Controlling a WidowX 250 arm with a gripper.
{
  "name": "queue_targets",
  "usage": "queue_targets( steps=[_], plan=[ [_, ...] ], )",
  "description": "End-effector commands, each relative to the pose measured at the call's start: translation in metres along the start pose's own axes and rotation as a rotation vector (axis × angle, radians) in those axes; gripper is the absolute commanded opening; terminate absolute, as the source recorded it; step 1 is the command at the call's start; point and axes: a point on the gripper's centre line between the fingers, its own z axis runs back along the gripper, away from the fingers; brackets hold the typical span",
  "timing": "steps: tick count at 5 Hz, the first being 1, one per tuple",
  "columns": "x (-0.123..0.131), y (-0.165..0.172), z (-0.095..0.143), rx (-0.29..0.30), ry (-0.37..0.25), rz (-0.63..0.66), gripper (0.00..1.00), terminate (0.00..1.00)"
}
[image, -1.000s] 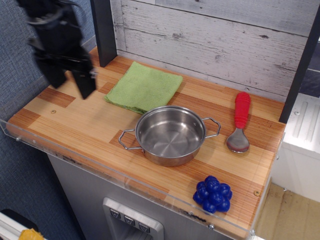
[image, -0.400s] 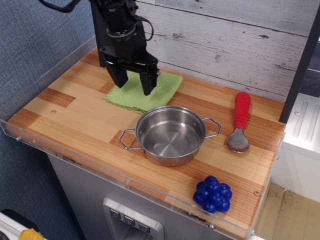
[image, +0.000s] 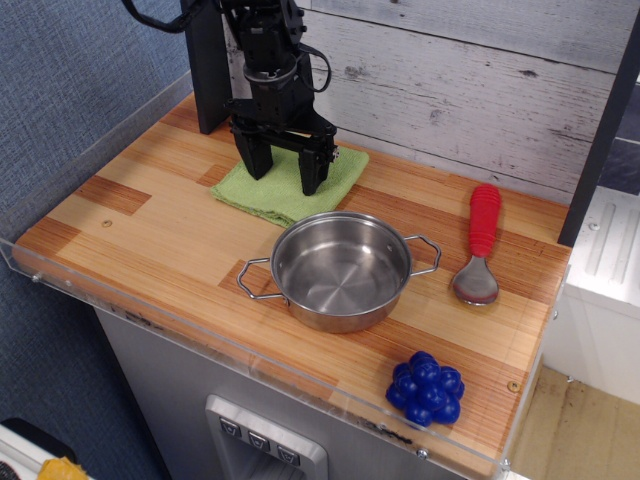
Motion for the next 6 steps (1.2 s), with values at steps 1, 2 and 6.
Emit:
queue_targets(
  steps=[1,2,6],
  plan=[
    [0.003,0.007,0.005,0.082,0.039,-0.026,1.00,0.00],
    [-0.008,0.013,0.003,0.082,0.065,-0.067,1.00,0.00],
    [-0.079,0.038,0.014,0.137,0.142,-0.110,1.00,0.00]
  ],
)
